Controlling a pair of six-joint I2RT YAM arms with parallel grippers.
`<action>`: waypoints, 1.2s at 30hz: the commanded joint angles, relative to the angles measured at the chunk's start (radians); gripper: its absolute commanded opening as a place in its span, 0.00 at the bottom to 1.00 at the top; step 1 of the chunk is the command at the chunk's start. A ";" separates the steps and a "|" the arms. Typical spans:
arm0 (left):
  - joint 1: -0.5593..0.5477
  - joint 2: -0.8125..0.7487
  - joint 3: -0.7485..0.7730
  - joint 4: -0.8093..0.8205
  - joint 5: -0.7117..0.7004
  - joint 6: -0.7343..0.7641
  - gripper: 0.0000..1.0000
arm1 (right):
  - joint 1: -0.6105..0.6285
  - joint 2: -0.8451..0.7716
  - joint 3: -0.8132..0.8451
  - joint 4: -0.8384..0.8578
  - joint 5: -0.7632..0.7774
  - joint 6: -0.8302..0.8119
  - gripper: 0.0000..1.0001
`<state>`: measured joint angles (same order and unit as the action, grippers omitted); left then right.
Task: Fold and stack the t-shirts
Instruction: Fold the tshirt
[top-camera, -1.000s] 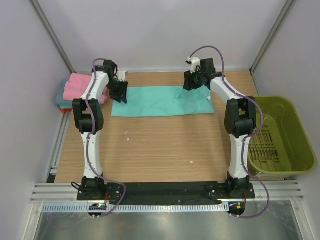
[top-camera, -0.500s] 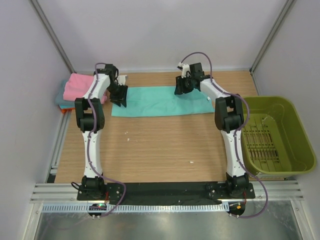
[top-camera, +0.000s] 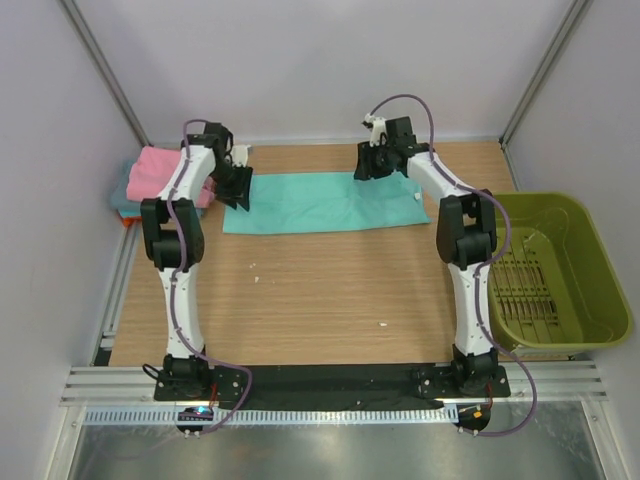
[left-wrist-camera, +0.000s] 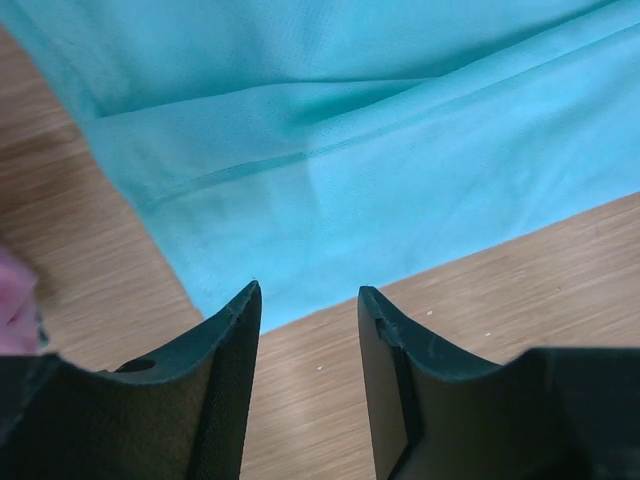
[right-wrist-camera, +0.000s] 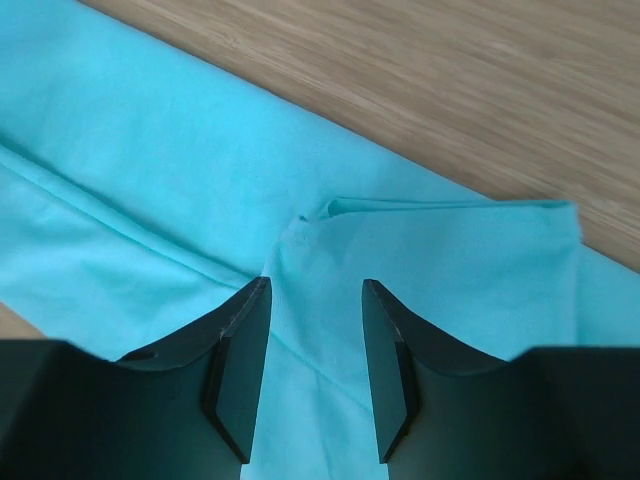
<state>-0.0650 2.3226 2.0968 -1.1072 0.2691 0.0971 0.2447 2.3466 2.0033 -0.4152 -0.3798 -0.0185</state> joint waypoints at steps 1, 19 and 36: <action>0.004 -0.129 0.000 0.072 -0.024 0.046 0.46 | -0.019 -0.210 -0.053 0.041 0.081 0.017 0.48; -0.064 0.024 0.012 0.113 -0.099 0.033 0.45 | -0.050 -0.141 -0.175 0.007 0.217 0.126 0.47; -0.160 0.035 -0.084 0.078 -0.249 0.019 0.42 | -0.064 -0.021 -0.121 -0.011 0.223 0.106 0.50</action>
<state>-0.2111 2.3962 2.0781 -1.0065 0.0494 0.1184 0.1814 2.3054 1.8378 -0.4416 -0.1677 0.0891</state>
